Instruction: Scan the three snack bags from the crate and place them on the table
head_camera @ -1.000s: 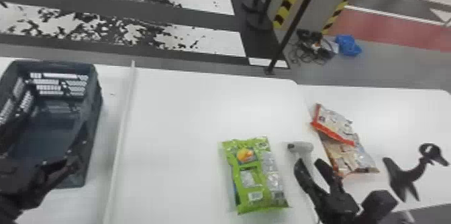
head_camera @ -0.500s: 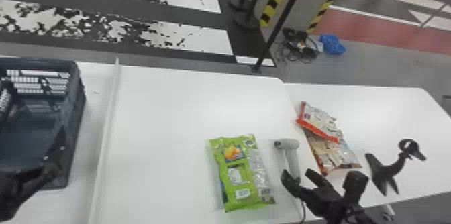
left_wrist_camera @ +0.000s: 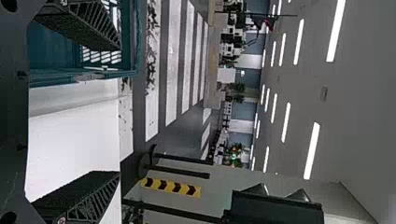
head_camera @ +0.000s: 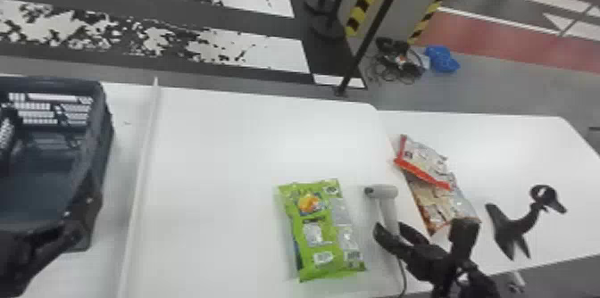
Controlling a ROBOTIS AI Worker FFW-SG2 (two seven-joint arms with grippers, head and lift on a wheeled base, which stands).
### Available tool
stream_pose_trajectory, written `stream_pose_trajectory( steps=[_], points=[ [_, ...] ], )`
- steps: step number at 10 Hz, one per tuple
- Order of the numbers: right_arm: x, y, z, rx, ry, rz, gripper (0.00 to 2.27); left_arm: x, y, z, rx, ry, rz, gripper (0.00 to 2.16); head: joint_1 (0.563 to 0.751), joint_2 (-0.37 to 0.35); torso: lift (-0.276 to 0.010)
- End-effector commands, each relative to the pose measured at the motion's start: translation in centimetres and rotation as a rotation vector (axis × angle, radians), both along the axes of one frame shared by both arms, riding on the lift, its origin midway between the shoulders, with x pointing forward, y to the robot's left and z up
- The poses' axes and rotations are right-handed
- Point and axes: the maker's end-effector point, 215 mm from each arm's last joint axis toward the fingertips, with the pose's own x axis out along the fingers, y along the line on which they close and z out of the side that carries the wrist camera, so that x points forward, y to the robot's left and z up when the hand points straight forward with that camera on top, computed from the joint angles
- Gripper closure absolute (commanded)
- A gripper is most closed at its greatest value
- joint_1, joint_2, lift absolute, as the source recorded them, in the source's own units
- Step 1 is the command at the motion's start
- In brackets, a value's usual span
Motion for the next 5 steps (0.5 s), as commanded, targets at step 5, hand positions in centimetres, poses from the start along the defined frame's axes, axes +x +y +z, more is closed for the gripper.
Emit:
stream_pose_trajectory(
  steps=[5],
  points=[
    [-0.6, -0.9, 1.9, -0.036, -0.074, -0.01, 2.19, -0.1, -1.0, 0.3, 0.004, -0.004, -0.012, 0.04, 0.695, -0.35, -0.037]
  ],
)
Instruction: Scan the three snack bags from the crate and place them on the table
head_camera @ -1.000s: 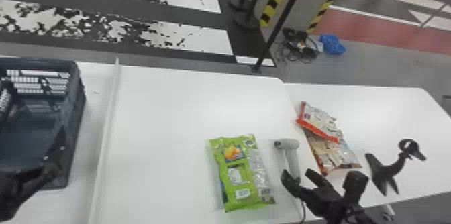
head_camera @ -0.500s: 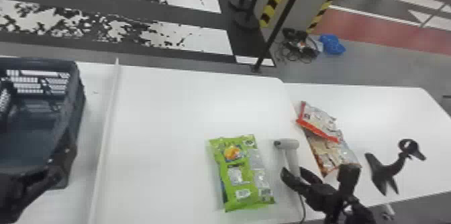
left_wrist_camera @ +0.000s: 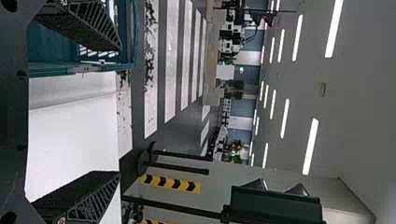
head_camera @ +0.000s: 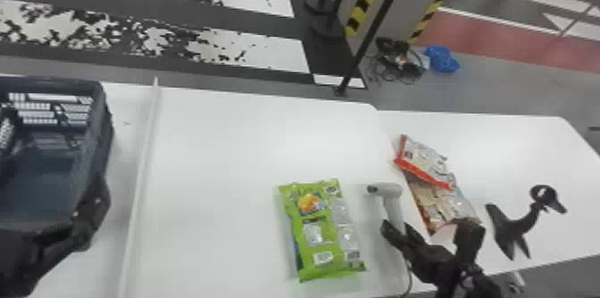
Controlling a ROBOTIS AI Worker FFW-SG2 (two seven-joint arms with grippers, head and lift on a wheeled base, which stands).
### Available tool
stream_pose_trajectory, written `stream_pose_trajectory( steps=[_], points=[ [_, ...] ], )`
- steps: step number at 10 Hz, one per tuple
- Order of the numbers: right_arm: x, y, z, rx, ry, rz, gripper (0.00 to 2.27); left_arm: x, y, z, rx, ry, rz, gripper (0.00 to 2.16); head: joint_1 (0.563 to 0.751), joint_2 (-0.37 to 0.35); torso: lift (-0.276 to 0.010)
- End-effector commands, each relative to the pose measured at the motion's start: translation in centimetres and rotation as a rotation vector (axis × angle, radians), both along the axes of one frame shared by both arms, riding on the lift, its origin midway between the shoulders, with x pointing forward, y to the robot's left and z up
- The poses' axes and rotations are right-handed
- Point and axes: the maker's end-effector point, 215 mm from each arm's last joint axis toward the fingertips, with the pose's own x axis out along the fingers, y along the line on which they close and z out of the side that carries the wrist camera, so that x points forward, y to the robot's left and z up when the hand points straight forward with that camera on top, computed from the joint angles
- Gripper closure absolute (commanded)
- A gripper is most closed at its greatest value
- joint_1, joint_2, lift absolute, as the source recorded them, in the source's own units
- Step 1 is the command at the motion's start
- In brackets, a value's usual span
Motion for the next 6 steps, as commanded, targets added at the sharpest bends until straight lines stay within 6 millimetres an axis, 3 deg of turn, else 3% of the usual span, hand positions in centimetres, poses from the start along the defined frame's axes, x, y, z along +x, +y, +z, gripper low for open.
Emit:
stream_pose_trajectory(
  steps=[1, 3, 4, 6],
  points=[
    [-1.2, -0.7, 1.5, 0.011, -0.046, -0.041, 2.19, 0.1, -0.3, 0.0, -0.001, 0.0, -0.005, 0.04, 0.695, -0.35, -0.037],
    [-5.4, -1.1, 4.4, 0.056, -0.103, -0.1, 2.19, 0.2, -0.3, -0.3, 0.011, 0.006, -0.004, 0.04, 0.695, -0.35, -0.037],
    [-7.1, 0.0, 5.4, 0.069, -0.121, -0.083, 2.19, 0.2, -0.1, -0.6, 0.018, 0.01, 0.001, 0.04, 0.695, -0.35, -0.037],
    [-10.0, 2.6, 5.0, 0.136, -0.104, -0.051, 2.19, -0.1, 0.2, -0.8, 0.016, 0.014, 0.015, 0.04, 0.695, -0.35, -0.037]
  ],
)
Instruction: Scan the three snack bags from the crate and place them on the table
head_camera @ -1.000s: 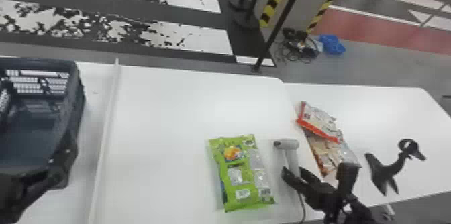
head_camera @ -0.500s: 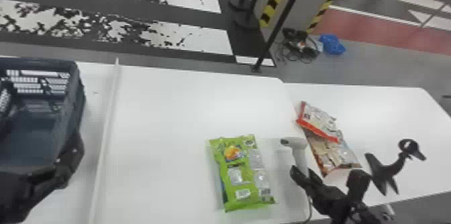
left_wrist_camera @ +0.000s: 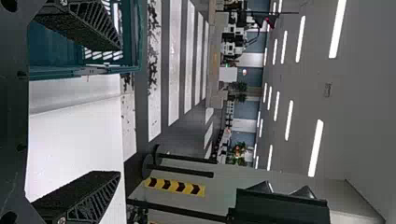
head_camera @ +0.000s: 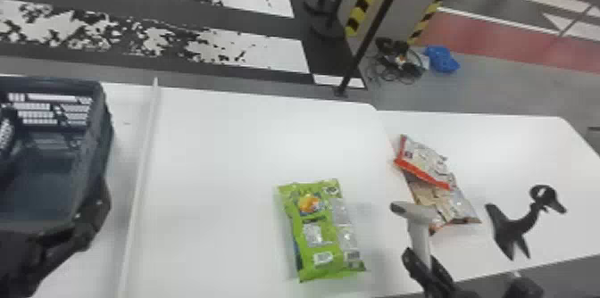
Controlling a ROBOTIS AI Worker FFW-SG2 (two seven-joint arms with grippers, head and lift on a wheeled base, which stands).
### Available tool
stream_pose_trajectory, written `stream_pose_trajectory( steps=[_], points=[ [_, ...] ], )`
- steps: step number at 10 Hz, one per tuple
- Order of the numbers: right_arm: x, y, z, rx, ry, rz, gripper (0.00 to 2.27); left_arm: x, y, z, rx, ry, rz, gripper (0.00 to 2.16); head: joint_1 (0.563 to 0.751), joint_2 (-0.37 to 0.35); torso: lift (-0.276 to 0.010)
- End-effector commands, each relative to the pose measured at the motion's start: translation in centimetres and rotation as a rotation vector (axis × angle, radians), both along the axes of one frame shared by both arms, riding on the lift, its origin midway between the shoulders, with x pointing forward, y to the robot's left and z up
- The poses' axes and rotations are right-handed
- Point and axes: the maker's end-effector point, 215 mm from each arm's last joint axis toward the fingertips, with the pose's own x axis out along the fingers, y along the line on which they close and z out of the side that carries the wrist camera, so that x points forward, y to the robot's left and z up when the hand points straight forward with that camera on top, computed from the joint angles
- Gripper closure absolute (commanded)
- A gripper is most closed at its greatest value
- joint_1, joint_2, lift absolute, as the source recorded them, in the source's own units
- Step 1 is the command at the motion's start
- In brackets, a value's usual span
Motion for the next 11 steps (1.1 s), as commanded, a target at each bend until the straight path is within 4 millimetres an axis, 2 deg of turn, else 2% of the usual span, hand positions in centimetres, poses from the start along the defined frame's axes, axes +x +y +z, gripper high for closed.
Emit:
stream_pose_trajectory(
  steps=[1, 3, 4, 7, 9, 11],
  points=[
    [-1.5, 2.4, -0.9, 0.034, 0.026, 0.032, 2.19, -0.4, 0.2, -0.1, -0.004, 0.002, 0.013, 0.04, 0.695, -0.35, -0.037],
    [-3.9, 5.7, -2.3, 0.085, 0.056, 0.08, 2.19, -0.5, 0.1, -0.2, -0.001, 0.005, 0.022, 0.04, 0.695, -0.35, -0.037],
    [-4.8, 6.6, -2.0, 0.092, 0.042, 0.1, 2.19, -0.5, -0.1, -0.4, 0.005, 0.006, 0.021, 0.04, 0.695, -0.35, -0.037],
    [-6.8, 7.2, -1.2, 0.117, 0.02, 0.117, 2.19, -0.5, -0.1, -0.8, 0.013, 0.013, 0.022, 0.04, 0.695, -0.35, -0.037],
    [-7.9, 8.6, -2.1, 0.132, 0.039, 0.143, 2.19, -0.3, -0.1, -0.8, 0.014, 0.013, 0.023, 0.04, 0.695, -0.35, -0.037],
    [-7.8, 10.1, -3.3, 0.131, 0.044, 0.167, 2.19, -0.3, 0.0, -0.7, 0.015, 0.011, 0.024, 0.04, 0.695, -0.35, -0.037]
  ],
)
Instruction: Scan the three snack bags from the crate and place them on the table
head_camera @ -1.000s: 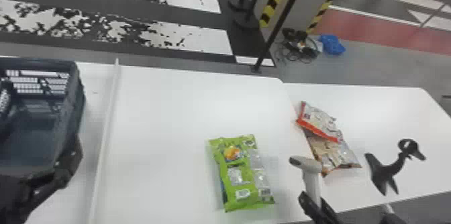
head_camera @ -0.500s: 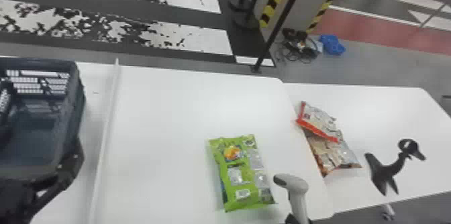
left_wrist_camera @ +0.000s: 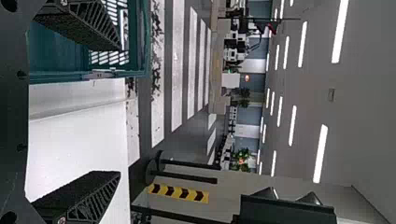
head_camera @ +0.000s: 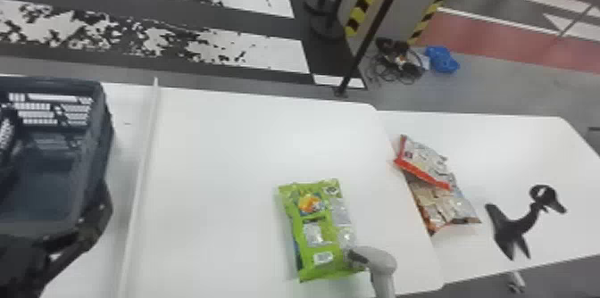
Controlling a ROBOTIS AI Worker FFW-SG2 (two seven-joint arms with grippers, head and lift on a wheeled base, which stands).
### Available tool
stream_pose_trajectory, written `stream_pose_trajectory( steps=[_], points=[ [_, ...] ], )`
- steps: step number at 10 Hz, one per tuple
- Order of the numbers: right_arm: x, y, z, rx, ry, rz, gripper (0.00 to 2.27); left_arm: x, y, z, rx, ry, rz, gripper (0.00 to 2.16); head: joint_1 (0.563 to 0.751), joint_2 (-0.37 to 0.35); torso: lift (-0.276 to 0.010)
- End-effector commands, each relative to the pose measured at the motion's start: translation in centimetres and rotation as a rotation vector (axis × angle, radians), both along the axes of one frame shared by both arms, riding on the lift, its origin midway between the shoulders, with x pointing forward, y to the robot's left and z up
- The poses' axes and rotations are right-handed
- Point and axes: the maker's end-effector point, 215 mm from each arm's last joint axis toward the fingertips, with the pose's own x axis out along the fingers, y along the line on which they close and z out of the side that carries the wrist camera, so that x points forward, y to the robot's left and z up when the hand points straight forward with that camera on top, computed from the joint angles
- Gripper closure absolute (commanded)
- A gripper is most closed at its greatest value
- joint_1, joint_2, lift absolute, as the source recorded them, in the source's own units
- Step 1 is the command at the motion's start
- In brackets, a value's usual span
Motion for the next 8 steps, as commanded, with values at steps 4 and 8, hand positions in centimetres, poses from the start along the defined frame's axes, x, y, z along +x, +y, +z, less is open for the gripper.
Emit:
stream_pose_trajectory(
  steps=[4, 8],
  points=[
    [0.5, 1.8, -1.8, -0.003, 0.02, 0.033, 2.19, 0.0, 0.5, -0.2, 0.006, 0.003, 0.008, 0.04, 0.695, -0.35, -0.037],
    [3.3, -4.0, 1.5, -0.019, -0.026, -0.055, 2.19, 0.4, 0.6, 0.0, 0.009, 0.003, 0.01, 0.04, 0.695, -0.35, -0.037]
  ],
)
